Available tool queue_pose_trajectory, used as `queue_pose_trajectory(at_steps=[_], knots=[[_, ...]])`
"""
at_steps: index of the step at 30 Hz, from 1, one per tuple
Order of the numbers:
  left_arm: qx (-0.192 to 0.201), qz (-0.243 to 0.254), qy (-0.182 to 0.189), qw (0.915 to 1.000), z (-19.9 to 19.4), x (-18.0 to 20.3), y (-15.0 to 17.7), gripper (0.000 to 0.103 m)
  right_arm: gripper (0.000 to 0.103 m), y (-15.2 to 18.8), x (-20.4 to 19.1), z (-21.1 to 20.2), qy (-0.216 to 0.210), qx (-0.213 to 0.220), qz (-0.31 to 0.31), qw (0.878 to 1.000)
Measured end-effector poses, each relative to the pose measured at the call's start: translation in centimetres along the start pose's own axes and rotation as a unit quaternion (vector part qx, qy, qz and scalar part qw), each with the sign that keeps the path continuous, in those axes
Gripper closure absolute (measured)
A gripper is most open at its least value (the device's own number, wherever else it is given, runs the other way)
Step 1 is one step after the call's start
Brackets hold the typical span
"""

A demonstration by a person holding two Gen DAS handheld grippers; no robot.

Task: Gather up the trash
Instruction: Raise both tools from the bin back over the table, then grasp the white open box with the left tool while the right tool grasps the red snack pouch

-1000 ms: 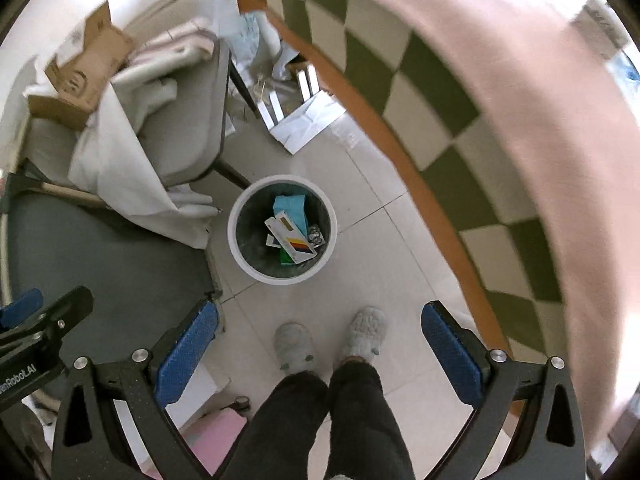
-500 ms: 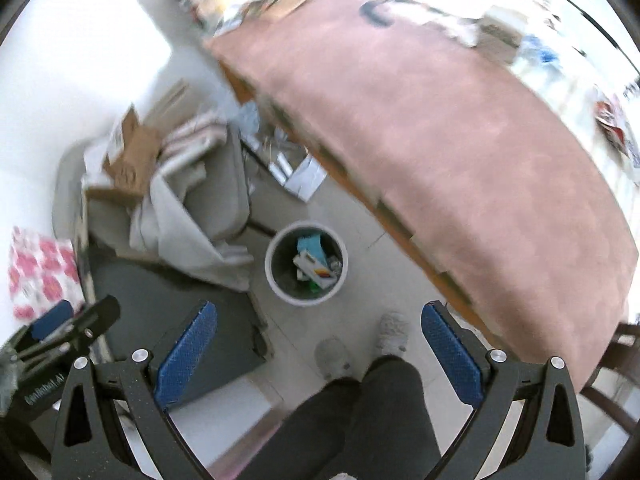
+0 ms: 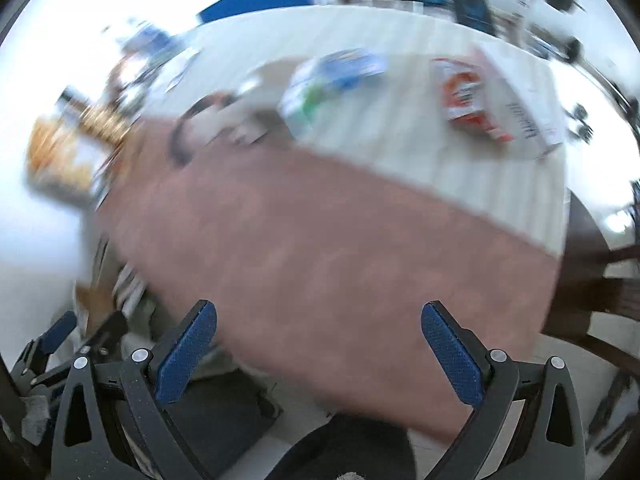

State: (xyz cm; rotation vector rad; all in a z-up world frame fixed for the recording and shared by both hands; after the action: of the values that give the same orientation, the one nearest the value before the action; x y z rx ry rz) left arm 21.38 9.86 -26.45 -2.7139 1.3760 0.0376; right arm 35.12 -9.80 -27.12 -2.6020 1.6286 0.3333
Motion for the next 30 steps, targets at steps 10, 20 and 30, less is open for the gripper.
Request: queue_pose_trajectory(at_steps=[10,20,30], knots=[[-0.039,0.086,-0.039,0.9948,5.2,10.3,-16.8,0.000,0.000,-17.3,12.5,3.1,0.075,-0.057,0.073,0.993],[-0.110,0.116,-0.044,0.9862,12.1,13.0,-23.5,0.000,0.000,-26.5,16.3,11.4,0.123,-0.129,0.107,0.978],[-0.150,0.117,-0.010,0.9817,15.7,13.6,-25.2,0.000,0.049,-27.9,16.2,10.9,0.110,-0.091,0.120,0.982]])
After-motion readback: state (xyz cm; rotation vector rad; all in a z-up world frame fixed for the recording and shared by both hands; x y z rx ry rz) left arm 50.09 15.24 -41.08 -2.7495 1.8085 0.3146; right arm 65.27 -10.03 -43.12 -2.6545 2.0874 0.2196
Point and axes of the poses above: each gripper's, at about its wrist camera, not at the fingertips, and z roughly the way its jaws point, x to its right, y to its underside, the point moved 7 cm from there along z, roughly the way its jaws point, and after that the axes turned 15 degrees about -x, right-handed, at the moved point
